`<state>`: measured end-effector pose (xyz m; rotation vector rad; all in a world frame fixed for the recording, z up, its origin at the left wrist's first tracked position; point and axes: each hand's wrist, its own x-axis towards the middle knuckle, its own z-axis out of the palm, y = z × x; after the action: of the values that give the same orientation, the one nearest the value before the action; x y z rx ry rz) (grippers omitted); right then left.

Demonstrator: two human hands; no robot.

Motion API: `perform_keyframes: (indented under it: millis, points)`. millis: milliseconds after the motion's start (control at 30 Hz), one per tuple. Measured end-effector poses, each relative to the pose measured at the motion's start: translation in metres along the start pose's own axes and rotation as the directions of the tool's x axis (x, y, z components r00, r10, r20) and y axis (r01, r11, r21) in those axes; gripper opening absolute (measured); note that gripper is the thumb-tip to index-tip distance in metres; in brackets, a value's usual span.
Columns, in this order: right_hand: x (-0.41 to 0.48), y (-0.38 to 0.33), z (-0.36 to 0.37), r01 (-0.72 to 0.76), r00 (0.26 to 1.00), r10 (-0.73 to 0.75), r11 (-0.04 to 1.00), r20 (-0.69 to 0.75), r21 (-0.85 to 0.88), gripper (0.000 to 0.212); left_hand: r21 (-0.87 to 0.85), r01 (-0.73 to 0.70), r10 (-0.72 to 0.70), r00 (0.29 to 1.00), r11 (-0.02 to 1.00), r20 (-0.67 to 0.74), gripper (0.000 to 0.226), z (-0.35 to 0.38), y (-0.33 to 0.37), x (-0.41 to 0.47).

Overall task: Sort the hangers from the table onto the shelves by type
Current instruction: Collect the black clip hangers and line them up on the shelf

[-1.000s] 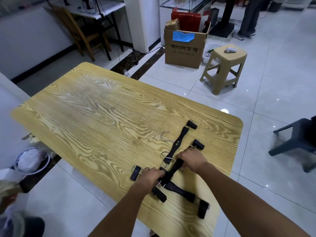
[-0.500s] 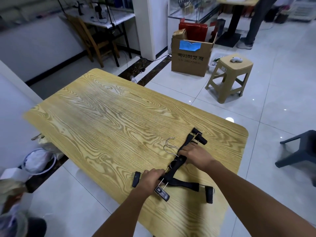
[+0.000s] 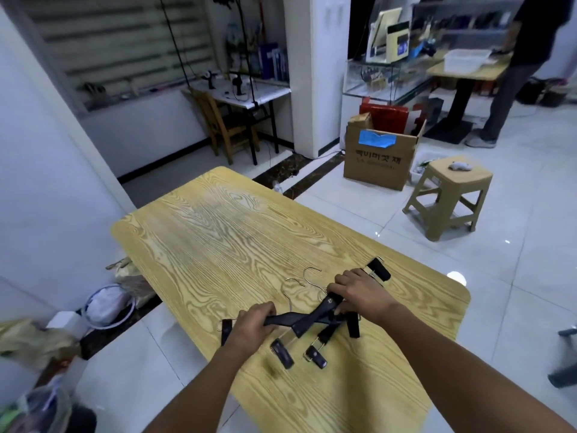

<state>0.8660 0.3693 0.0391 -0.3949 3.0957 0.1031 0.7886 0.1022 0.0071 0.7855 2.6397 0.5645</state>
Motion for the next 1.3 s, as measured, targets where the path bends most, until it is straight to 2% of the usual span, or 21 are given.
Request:
perform_keyframes:
  millis: [100, 233, 400, 533, 700, 800, 867, 1133, 1300]
  points:
    - [0.012, -0.007, -0.021, 0.039, 0.997, -0.037, 0.999, -0.070, 0.018, 0.053, 0.038, 0.002, 0.001, 0.995, 0.999, -0.095, 0.017, -0.028, -0.002, -0.008]
    - [0.031, -0.024, -0.040, 0.112, 0.987, -0.110, 0.994, -0.120, 0.015, 0.053, 0.022, 0.065, -0.058, 0.969, 0.998, -0.240, 0.012, -0.068, -0.010, -0.029]
    - [0.054, -0.062, -0.059, 0.238, 0.944, -0.223, 0.971, -0.242, 0.033, 0.052, 0.039, 0.171, -0.145, 0.921, 0.985, -0.361, 0.023, -0.113, -0.029, -0.070]
    - [0.066, -0.103, -0.070, 0.328, 0.897, -0.306, 0.945, -0.320, 0.014, 0.053, 0.012, 0.282, -0.242, 0.845, 0.959, -0.477, 0.021, -0.137, -0.044, -0.116]
    - [0.076, -0.171, -0.091, 0.449, 0.808, -0.436, 0.891, -0.397, -0.065, 0.041, -0.068, 0.351, -0.316, 0.722, 0.934, -0.616, 0.018, -0.148, -0.064, -0.187]
    - [0.077, -0.219, -0.103, 0.528, 0.710, -0.483, 0.846, -0.513, -0.067, 0.039, -0.065, 0.436, -0.377, 0.684, 0.898, -0.625, 0.020, -0.151, -0.075, -0.229]
    - [0.078, -0.252, -0.110, 0.575, 0.659, -0.505, 0.816, -0.557, -0.060, 0.038, -0.097, 0.499, -0.436, 0.626, 0.861, -0.646, 0.023, -0.150, -0.083, -0.260]
    - [0.061, -0.372, -0.121, 0.744, 0.518, -0.641, 0.664, -0.567, -0.071, 0.037, -0.163, 0.715, -0.619, 0.441, 0.680, -0.650, 0.023, -0.142, -0.098, -0.402]
    - [0.020, -0.440, -0.125, 0.815, 0.432, -0.686, 0.575, -0.586, -0.073, 0.037, -0.149, 0.823, -0.674, 0.329, 0.548, -0.661, 0.027, -0.115, -0.088, -0.493]
